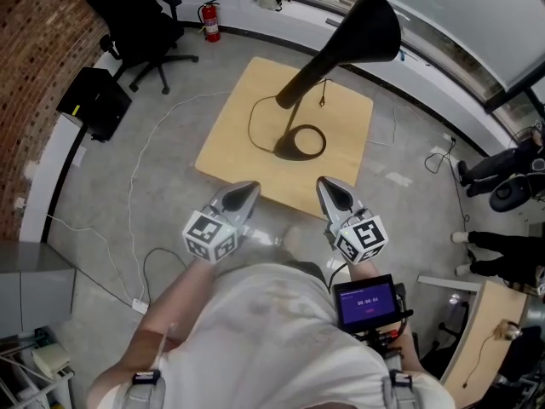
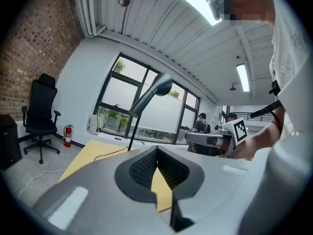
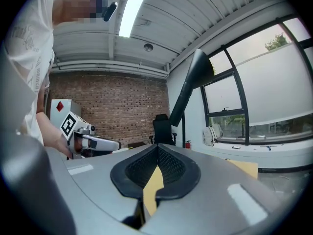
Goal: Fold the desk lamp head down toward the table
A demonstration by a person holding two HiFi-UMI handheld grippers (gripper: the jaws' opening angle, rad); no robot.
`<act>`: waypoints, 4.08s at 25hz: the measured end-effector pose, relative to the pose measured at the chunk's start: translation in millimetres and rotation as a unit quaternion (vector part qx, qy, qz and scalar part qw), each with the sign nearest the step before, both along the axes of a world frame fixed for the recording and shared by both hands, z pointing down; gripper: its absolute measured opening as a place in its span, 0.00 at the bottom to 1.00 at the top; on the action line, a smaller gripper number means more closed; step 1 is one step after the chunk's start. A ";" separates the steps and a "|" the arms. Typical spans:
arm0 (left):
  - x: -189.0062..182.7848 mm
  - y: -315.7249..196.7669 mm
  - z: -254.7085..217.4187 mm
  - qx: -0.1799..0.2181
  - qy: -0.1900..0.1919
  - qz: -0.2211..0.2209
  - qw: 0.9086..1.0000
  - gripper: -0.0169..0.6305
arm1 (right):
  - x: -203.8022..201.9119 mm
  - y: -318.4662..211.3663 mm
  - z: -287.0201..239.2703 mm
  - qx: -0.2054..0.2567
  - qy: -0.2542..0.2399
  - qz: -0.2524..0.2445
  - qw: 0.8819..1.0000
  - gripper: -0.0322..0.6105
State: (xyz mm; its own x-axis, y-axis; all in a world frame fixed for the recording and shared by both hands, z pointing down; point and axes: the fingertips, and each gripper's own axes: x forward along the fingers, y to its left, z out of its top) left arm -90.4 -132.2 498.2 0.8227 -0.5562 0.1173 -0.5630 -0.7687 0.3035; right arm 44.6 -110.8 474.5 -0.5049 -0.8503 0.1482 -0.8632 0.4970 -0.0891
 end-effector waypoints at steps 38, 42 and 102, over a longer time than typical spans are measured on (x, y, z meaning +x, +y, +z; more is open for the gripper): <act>72.2 -123.2 -21.6 0.007 -0.014 -0.060 0.998 0.15 | 119.4 -130.9 -149.6 0.157 0.053 -0.139 0.976 0.22; 71.9 -138.7 -19.5 0.000 -0.010 -0.047 0.999 0.24 | 121.9 -129.3 -178.7 0.173 0.073 -0.126 0.974 0.29; 92.8 -180.2 -43.4 0.088 -0.020 0.040 0.995 0.40 | 98.8 -209.5 -287.1 0.170 0.149 0.014 0.974 0.32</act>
